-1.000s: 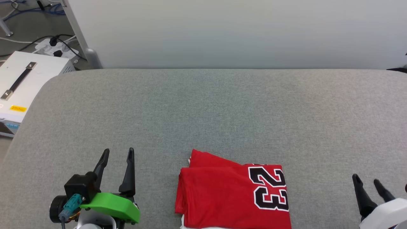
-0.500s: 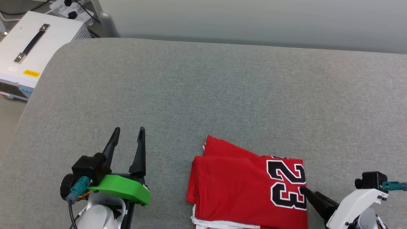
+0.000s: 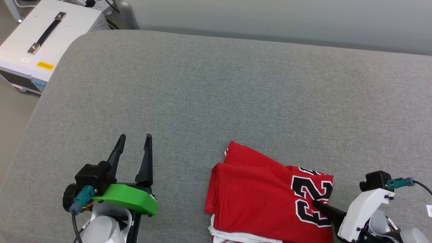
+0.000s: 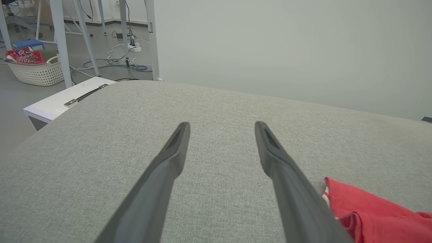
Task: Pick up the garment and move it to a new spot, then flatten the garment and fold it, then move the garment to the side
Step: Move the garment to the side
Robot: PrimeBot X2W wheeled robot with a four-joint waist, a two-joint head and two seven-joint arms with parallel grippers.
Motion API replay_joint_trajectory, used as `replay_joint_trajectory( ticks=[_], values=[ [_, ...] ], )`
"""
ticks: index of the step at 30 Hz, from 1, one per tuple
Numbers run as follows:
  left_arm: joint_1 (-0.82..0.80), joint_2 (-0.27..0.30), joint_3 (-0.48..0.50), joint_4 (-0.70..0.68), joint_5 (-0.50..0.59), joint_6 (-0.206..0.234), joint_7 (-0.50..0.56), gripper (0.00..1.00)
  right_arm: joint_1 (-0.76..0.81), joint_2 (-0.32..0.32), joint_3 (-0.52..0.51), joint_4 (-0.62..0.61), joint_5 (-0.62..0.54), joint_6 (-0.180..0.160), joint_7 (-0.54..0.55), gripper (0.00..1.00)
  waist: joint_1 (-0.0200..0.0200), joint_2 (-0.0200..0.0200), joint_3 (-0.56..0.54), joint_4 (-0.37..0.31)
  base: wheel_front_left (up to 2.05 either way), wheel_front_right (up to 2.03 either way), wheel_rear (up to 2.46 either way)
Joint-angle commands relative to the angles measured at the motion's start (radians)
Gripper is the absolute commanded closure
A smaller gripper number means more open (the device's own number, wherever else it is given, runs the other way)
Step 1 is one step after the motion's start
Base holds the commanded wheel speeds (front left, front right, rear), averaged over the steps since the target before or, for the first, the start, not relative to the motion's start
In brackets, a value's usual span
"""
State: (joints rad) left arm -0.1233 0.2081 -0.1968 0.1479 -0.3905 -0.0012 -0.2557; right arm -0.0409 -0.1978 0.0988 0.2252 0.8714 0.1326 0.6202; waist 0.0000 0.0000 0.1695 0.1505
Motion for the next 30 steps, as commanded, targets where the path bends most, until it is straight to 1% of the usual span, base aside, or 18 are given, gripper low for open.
replay_joint_trajectory(
  ticks=[1,5,9,12,15,20,21,22,26,30],
  values=[
    [-0.002,-0.007,0.006,0.001,0.016,-0.007,-0.006,0.00,-0.001,-0.005,0.013,0.006,-0.029,-0.002,0.000,1.00,0.0000,0.0000,-0.021,-0.018,0.00,0.00,0.00],
    [0.017,-0.007,0.018,0.001,0.030,-0.011,-0.006,0.00,-0.021,-0.038,0.004,-0.033,-0.119,-0.002,-0.026,1.00,0.0000,0.0000,-0.053,-0.056,0.00,0.00,0.00],
    [0.036,-0.008,0.030,-0.012,0.039,-0.011,-0.006,0.00,-0.032,-0.076,-0.017,-0.065,-0.255,-0.002,-0.024,1.00,0.0000,0.0000,-0.073,-0.114,0.00,0.00,0.00],
    [0.053,-0.008,0.035,-0.022,0.043,-0.012,-0.006,0.00,-0.034,-0.101,-0.031,-0.092,-0.349,-0.002,-0.006,1.00,0.0000,0.0000,-0.080,-0.175,0.00,0.00,0.00],
    [0.066,-0.010,0.040,-0.043,0.048,-0.009,-0.006,0.00,-0.047,-0.120,-0.040,-0.107,-0.405,-0.002,0.013,1.00,0.0000,0.0000,-0.068,-0.250,0.00,0.00,0.00],
    [0.053,-0.015,0.037,-0.088,0.063,-0.007,-0.006,0.00,-0.117,-0.140,-0.050,-0.101,-0.456,-0.002,0.000,1.00,0.0000,0.0000,-0.024,-0.373,0.00,0.00,0.00],
    [0.049,-0.016,0.038,-0.097,0.066,-0.006,-0.006,0.00,-0.139,-0.140,-0.050,-0.092,-0.459,-0.002,-0.011,1.00,0.0000,0.0000,-0.011,-0.397,0.00,0.00,0.00],
    [0.030,-0.018,0.032,-0.114,0.073,-0.009,-0.006,0.00,-0.201,-0.147,-0.049,-0.054,-0.465,-0.002,-0.057,1.00,0.0000,0.0000,0.031,-0.441,0.00,0.00,0.00],
    [-0.019,-0.006,0.016,-0.136,0.087,-0.022,0.001,0.00,-0.305,-0.178,-0.051,0.014,-0.479,-0.002,-0.132,1.00,0.0000,0.0000,0.114,-0.472,0.00,0.00,0.00],
    [-0.081,0.017,0.006,-0.172,0.098,-0.039,0.026,0.00,-0.415,-0.218,-0.083,0.097,-0.491,-0.002,-0.204,1.00,0.0000,0.0000,0.216,-0.473,0.00,0.00,0.00]
  ],
)
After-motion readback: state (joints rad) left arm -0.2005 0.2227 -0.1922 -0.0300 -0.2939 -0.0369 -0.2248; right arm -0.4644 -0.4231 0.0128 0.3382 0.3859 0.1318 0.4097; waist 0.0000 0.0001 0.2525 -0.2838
